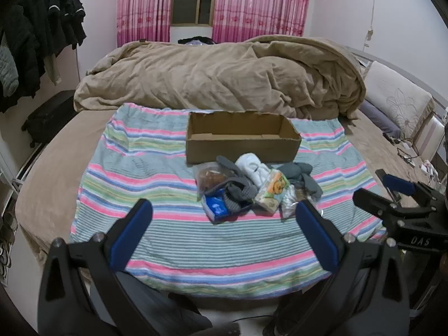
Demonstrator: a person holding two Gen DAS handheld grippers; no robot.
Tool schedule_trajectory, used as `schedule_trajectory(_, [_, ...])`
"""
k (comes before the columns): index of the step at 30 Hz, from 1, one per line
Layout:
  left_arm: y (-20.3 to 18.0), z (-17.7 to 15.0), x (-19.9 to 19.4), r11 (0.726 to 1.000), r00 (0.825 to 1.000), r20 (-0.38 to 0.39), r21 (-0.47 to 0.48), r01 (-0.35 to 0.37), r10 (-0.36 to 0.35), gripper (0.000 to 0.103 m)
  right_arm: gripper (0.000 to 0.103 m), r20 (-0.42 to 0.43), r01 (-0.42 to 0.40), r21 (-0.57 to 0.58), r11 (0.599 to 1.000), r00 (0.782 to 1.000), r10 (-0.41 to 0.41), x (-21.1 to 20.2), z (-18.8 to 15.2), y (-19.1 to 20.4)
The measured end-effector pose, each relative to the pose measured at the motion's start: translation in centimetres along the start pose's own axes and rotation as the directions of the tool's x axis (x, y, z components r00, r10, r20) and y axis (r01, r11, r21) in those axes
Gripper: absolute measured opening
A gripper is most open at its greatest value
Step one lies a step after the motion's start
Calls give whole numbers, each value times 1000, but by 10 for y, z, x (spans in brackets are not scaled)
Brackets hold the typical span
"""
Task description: Organize objects
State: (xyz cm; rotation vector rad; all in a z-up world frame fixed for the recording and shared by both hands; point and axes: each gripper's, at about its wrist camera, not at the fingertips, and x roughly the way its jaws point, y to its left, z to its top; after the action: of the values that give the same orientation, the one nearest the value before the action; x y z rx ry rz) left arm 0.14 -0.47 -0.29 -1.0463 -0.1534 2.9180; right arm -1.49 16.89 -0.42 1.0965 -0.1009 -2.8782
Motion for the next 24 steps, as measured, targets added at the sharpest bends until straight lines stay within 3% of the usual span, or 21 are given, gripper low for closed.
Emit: schedule_trajectory(24, [4,-1,2,1000,999,-21,0,-24,24,103,102,-8,-6,11,1000,1000,6,2,-2,0])
